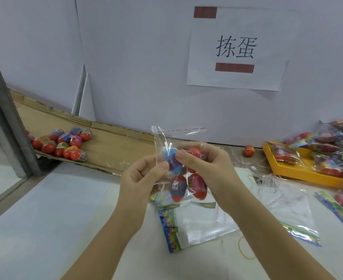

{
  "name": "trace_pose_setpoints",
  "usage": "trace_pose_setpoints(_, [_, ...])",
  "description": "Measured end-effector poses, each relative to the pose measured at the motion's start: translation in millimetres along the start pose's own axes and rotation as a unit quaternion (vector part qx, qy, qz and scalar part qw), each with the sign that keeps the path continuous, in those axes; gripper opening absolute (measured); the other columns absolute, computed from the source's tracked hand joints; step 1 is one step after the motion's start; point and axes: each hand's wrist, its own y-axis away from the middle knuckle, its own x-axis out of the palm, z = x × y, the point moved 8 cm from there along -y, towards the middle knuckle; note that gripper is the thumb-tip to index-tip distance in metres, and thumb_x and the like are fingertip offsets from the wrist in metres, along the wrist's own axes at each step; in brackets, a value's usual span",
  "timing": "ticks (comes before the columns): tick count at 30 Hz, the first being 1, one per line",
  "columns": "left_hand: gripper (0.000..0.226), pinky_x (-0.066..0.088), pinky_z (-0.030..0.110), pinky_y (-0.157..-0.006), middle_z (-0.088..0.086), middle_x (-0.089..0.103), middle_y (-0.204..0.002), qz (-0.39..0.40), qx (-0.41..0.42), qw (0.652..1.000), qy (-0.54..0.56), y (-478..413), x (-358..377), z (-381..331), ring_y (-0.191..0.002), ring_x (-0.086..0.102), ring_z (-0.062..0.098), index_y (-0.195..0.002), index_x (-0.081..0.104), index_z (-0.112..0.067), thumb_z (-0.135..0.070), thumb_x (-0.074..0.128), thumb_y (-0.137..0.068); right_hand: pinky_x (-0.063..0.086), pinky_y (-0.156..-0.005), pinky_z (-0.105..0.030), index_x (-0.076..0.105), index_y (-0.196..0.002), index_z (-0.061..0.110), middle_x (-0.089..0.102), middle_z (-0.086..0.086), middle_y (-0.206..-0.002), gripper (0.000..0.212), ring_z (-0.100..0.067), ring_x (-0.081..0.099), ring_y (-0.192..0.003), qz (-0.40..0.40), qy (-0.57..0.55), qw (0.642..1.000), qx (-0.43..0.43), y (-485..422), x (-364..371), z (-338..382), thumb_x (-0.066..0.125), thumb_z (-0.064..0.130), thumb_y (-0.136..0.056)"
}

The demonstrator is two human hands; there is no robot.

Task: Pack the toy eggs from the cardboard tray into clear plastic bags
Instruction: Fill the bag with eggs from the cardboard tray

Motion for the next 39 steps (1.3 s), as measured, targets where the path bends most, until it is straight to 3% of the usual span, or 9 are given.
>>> trace_pose_setpoints(3, [0.029,0.058,0.024,-0.064,0.008,0.077,-0.088,-0.034,0.023,0.999,0.008,-0.3,-4.3,-4.7,-0.076,0.074,0.019,-0.091,0.079,-0.021,-0.036,0.071,-0.067,0.056,-0.061,-0.022,0.073,-0.086,0.024,0.073,0.004,-0.075,0.030,-0.011,0.069,-0.067,0.006,0.022,1.000,0.004,0.3,0.9,-3.6,0.078,0.032,-0.058])
trace_pose_setpoints(8, [0.013,0.055,0.021,-0.054,0.000,0.076,-0.079,-0.101,0.027,0.994,0.040,1.7,-13.5,-6.8,-0.066,0.071,0.012,-0.073,0.080,-0.025,-0.023,0.067,-0.074,0.059,-0.067,-0.028,0.071,-0.090,0.026,0.073,0.008,-0.080,0.039,-0.008,0.069,-0.069,-0.035,0.003,0.999,-0.006,-2.5,-1.4,-7.5,0.071,0.047,-0.058])
trace_pose_setpoints(12, [0.012,0.054,0.020,-0.053,0.000,0.076,-0.080,-0.140,0.029,0.989,0.040,3.7,-16.4,-5.2,-0.066,0.072,0.013,-0.072,0.079,-0.027,-0.024,0.067,-0.073,0.054,-0.059,-0.021,0.072,-0.075,0.020,0.072,0.004,-0.071,0.026,-0.008,0.066,-0.060,-0.106,-0.059,0.992,-0.042,-0.3,-13.9,-6.7,0.073,0.040,-0.058])
trace_pose_setpoints(15, [0.011,0.055,0.021,-0.053,0.001,0.076,-0.081,-0.163,0.030,0.985,0.042,5.0,-20.0,-4.2,-0.068,0.072,0.013,-0.071,0.078,-0.025,-0.025,0.067,-0.074,0.053,-0.061,-0.018,0.073,-0.080,0.018,0.072,0.005,-0.071,0.035,-0.006,0.066,-0.062,-0.086,-0.040,0.994,-0.058,0.6,-10.2,-5.2,0.074,0.044,-0.056])
trace_pose_setpoints(26, [0.011,0.058,0.024,-0.060,0.004,0.076,-0.077,-0.178,0.044,0.982,0.043,7.3,-23.3,-9.0,-0.069,0.072,0.015,-0.068,0.077,-0.020,-0.018,0.071,-0.077,0.051,-0.058,-0.016,0.070,-0.083,0.019,0.072,0.004,-0.073,0.012,-0.005,0.064,-0.062,-0.092,0.020,0.994,-0.050,-5.7,-17.7,-10.3,0.073,0.026,-0.075])
trace_pose_setpoints(28, [0.014,0.059,0.026,-0.062,0.002,0.076,-0.077,-0.178,0.049,0.983,0.009,8.3,-23.7,-7.1,-0.071,0.073,0.016,-0.070,0.077,-0.023,-0.016,0.070,-0.079,0.049,-0.066,-0.015,0.064,-0.090,0.029,0.068,0.011,-0.079,0.018,-0.002,0.062,-0.071,-0.179,0.146,0.963,-0.139,2.6,-28.0,2.1,0.075,0.018,-0.080])
trace_pose_setpoints(30, [0.023,0.060,0.029,-0.066,0.001,0.076,-0.076,-0.183,0.060,0.980,-0.048,9.6,-23.7,-6.4,-0.073,0.073,0.018,-0.071,0.078,-0.030,-0.013,0.070,-0.084,0.049,-0.075,-0.025,0.064,-0.093,0.027,0.064,0.013,-0.085,0.018,-0.005,0.059,-0.077,-0.226,0.291,0.880,-0.300,19.5,-20.6,29.1,0.074,0.016,-0.083])
trace_pose_setpoints(33, [0.028,0.059,0.026,-0.067,-0.004,0.075,-0.075,-0.168,0.091,0.976,-0.107,11.6,-16.5,-10.6,-0.072,0.072,0.014,-0.071,0.076,-0.033,-0.010,0.070,-0.086,0.048,-0.077,-0.034,0.074,-0.088,0.015,0.071,0.005,-0.085,0.012,-0.013,0.064,-0.079,-0.171,0.421,0.779,-0.432,34.3,10.3,41.1,0.065,0.023,-0.084])
trace_pose_setpoints(39, [0.032,0.053,0.012,-0.061,-0.011,0.073,-0.071,-0.094,0.128,0.974,-0.160,19.8,4.5,-16.1,-0.071,0.069,0.005,-0.093,0.069,-0.038,-0.007,0.064,-0.088,0.053,-0.071,-0.044,0.075,-0.099,0.015,0.074,0.002,-0.090,0.017,-0.023,0.069,-0.081,-0.125,0.434,0.808,-0.378,26.8,23.9,30.8,0.065,0.014,-0.086])
